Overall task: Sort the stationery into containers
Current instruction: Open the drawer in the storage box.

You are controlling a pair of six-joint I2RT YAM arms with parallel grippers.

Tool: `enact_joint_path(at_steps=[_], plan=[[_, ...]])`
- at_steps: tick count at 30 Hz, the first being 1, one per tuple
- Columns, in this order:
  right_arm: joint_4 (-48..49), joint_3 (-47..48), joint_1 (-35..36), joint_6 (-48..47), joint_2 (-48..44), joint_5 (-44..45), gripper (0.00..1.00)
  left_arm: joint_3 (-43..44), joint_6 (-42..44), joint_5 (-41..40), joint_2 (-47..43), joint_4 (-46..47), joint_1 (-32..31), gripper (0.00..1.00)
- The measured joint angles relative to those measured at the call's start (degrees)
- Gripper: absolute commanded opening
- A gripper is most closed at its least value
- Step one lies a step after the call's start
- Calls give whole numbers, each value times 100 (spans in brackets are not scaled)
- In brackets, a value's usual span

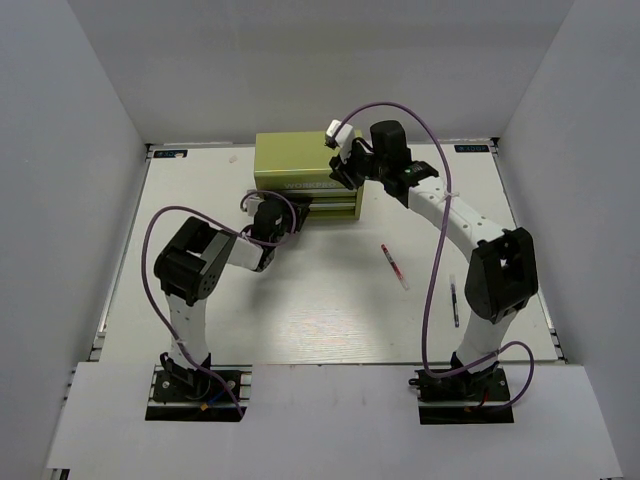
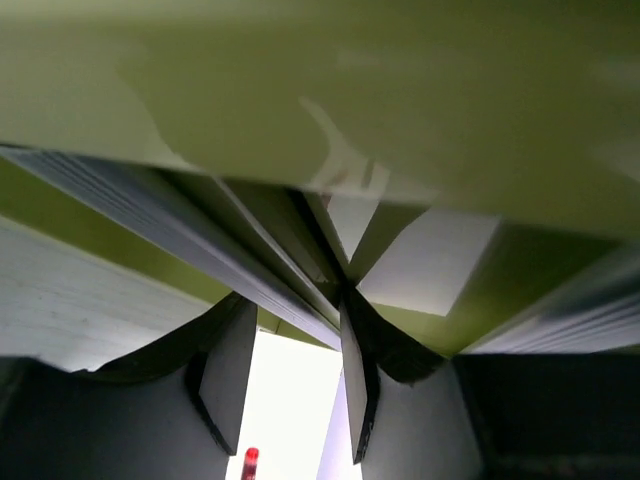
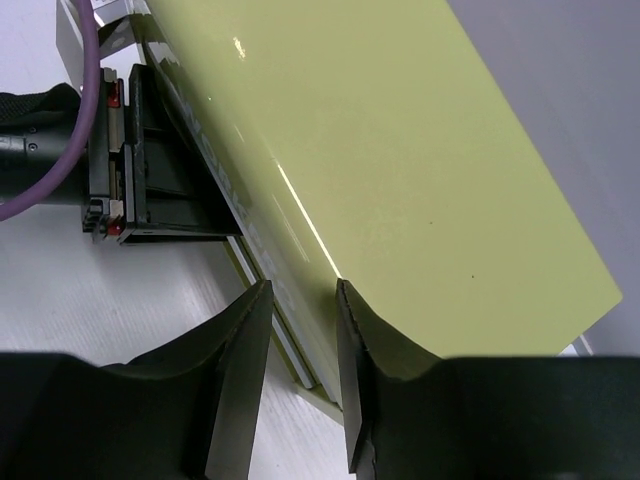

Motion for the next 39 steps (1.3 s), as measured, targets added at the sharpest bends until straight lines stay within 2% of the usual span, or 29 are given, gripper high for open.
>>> enact_joint_path(at_steps=[5,6,7,10,12,16,25,34,36,37,39], plan=[[-142,59,0,-63,35,-28,48,-9,-61,-221,125,267,-92,47],[-210,105,0,-98,63,-50,57,-9,-81,-264,149,334,-109,40],[-302,168,0,-144,111,-92,61,-9,-138,-299,168,424,-125,36],[-605,496,0,-358,315,-190,69,-48,-212,-367,247,667,-160,23],[-778,697,11,-492,437,-201,70,-105,-225,-385,315,881,-164,13],[-855,841,15,-614,544,-74,70,-251,-251,-396,433,1327,-164,7],[-1349,1635,55,-715,1021,433,68,-975,-271,-238,149,1821,-254,6],[-1552,1803,109,-702,1084,616,68,-1825,-245,-13,-675,1563,-409,6],[-1554,1803,114,-697,1084,632,70,-1864,-238,13,-785,1436,-417,25],[-1554,1803,114,-691,1084,632,72,-1871,-236,37,-824,1368,-420,50],[-1550,1803,114,-688,1086,636,75,-1873,-103,66,-874,1272,-415,67]])
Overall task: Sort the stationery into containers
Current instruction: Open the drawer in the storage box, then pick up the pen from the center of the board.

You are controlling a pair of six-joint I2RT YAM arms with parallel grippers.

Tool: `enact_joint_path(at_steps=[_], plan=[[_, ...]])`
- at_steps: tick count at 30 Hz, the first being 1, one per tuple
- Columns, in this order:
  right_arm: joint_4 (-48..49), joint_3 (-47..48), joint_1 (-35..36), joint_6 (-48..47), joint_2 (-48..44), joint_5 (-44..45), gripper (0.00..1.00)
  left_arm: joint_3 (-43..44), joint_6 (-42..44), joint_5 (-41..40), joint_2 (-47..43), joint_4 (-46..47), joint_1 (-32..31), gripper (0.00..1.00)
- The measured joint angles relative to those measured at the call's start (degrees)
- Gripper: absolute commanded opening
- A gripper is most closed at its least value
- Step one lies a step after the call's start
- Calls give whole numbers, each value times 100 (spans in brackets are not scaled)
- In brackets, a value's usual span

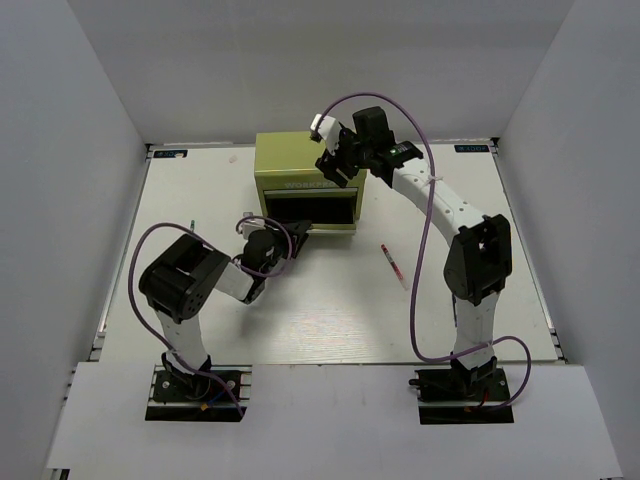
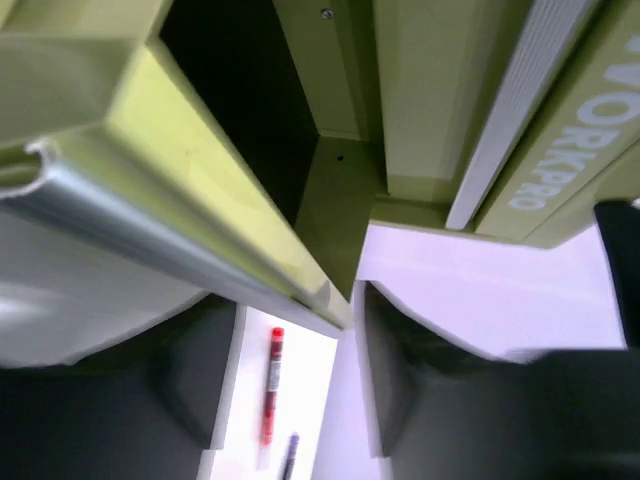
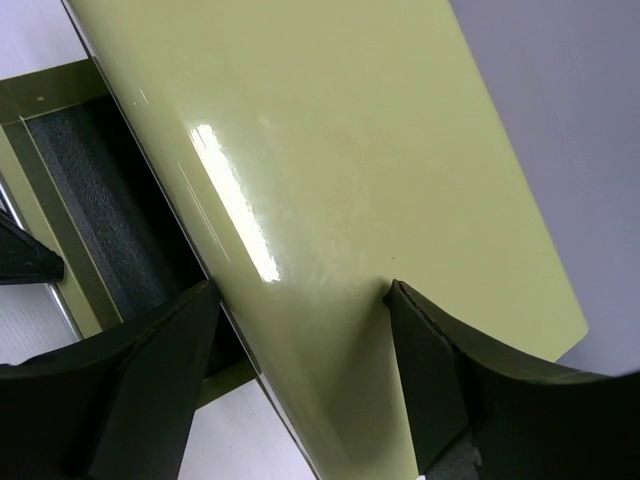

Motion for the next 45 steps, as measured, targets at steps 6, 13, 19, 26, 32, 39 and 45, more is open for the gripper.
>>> enact_joint_path(at_steps=[6,13,19,26,32,39,45], plan=[[219,-205,-28,-9,-74,-79,76,131,535,271,-249,-424,28,84],[605,-881,-81,-20,-498,-236,76,675,1451,841,-1097,-2033,31,84],[780,-1932,-146,-28,-1340,-319,76,848,2083,949,-2522,-3648,42,86],[555,-3364,-308,52,-2468,-483,41,1099,2636,181,-3517,-5958,179,100],[299,-4186,-629,415,-2896,-509,17,1921,3320,-509,-3038,-7560,835,100],[70,-4940,-844,935,-2618,-192,53,2927,4371,-662,-1895,-8408,1714,100],[153,-4942,-844,1263,-2028,74,54,3130,5228,-662,-1604,-8697,2470,100]])
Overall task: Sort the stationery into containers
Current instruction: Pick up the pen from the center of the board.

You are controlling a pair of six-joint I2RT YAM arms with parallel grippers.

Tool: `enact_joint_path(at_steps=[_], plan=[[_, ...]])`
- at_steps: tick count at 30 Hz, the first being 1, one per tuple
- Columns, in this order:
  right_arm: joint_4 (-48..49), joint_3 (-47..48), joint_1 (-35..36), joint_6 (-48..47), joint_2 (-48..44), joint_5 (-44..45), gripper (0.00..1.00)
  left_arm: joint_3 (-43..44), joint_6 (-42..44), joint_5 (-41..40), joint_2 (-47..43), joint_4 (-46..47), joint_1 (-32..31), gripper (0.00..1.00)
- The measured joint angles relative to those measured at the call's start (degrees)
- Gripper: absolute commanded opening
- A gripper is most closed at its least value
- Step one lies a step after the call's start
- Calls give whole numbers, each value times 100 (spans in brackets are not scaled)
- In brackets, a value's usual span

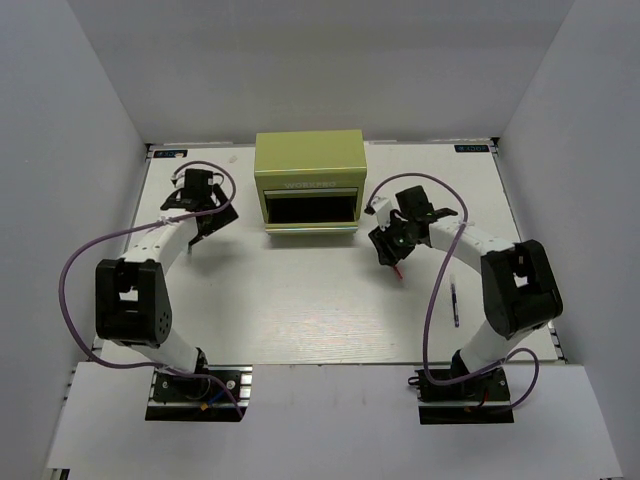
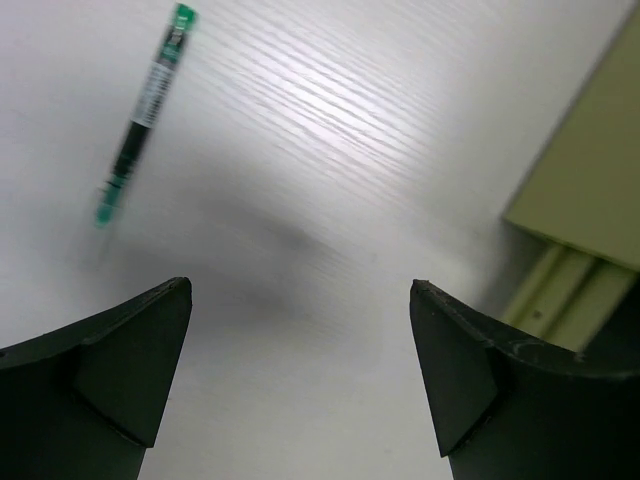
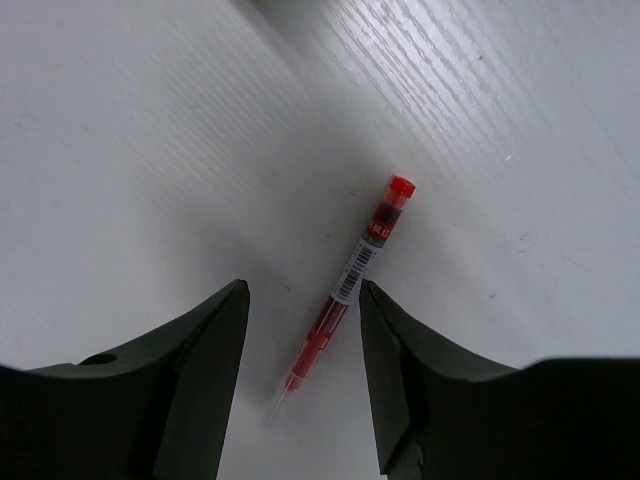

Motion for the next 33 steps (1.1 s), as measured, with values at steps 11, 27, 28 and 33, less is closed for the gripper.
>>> enact_joint_path(at_steps=[11,27,28,33], plan=[[221,11,-11,243,575,632,39,11,863,-4,212,-229,741,100],[-595,79,-151,-1325,-9,-826,0,107,1534,-2,1043,-308,1119,97],[-761,175,-142,-1545,-162,-1005,0,107,1569,-4,1091,-315,1119,96],[-1217,1309,9,-2581,-496,-1766,0,289,1707,-4,1342,-319,1158,89]])
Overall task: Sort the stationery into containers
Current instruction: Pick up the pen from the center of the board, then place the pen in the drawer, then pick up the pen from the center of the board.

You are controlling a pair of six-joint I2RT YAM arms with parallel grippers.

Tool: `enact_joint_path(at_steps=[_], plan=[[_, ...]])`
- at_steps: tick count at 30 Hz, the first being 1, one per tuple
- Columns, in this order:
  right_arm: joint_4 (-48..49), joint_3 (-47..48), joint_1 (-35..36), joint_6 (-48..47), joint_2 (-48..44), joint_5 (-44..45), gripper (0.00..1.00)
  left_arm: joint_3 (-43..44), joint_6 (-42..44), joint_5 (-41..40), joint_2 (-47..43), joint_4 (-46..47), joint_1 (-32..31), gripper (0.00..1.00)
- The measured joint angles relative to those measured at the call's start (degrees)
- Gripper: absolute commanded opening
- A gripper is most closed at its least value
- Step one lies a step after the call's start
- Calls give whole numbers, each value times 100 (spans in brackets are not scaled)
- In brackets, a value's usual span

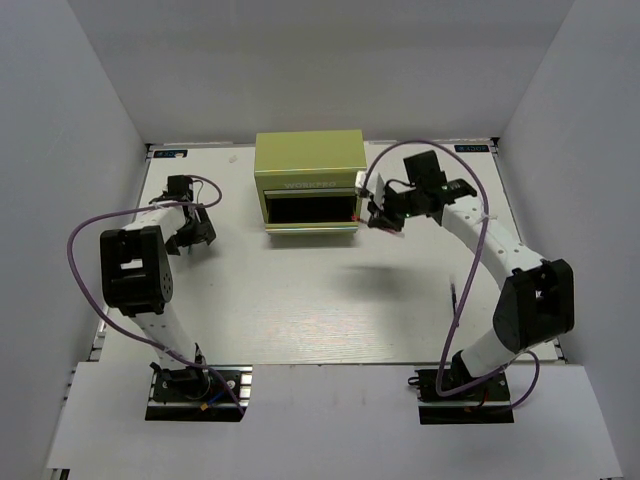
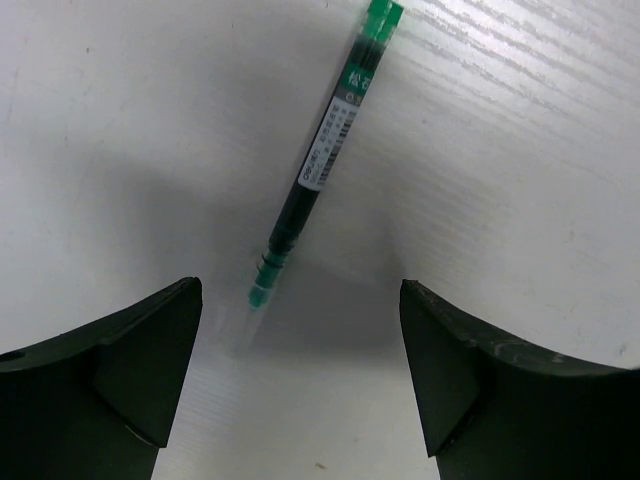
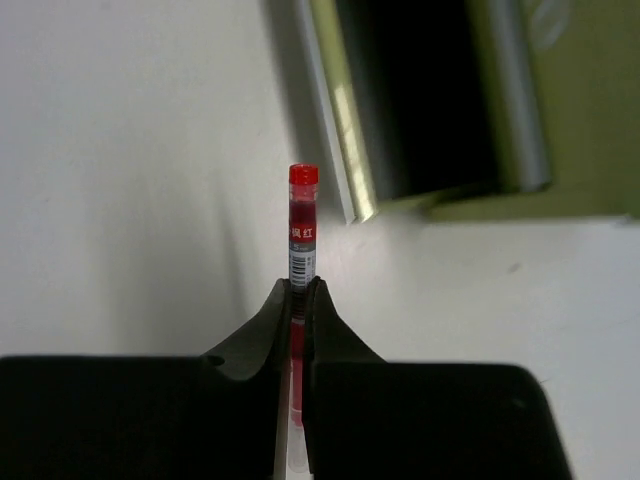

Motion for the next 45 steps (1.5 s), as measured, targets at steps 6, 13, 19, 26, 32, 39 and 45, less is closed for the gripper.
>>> enact_joint_path(at_steps=[6,13,19,26,32,39,45], plan=[[184,1624,396,-221,713,-162,0,105,116,4,179,4,9,73],[450,2964,857,-15,2205,275,0,129,188,7,210,17,22,73],[503,3082,1069,44,2758,669,4,122,216,11,212,57,66,72],[684,3110,1296,-101,2769,817,46,70,247,83,208,186,70,52],[629,3038,1401,-114,2717,538,47,24,247,232,205,284,70,23],[713,2085,1307,304,1810,356,53,-177,415,634,44,455,79,1],[881,1532,1161,1038,1110,481,70,-715,708,1749,-651,577,-31,0]])
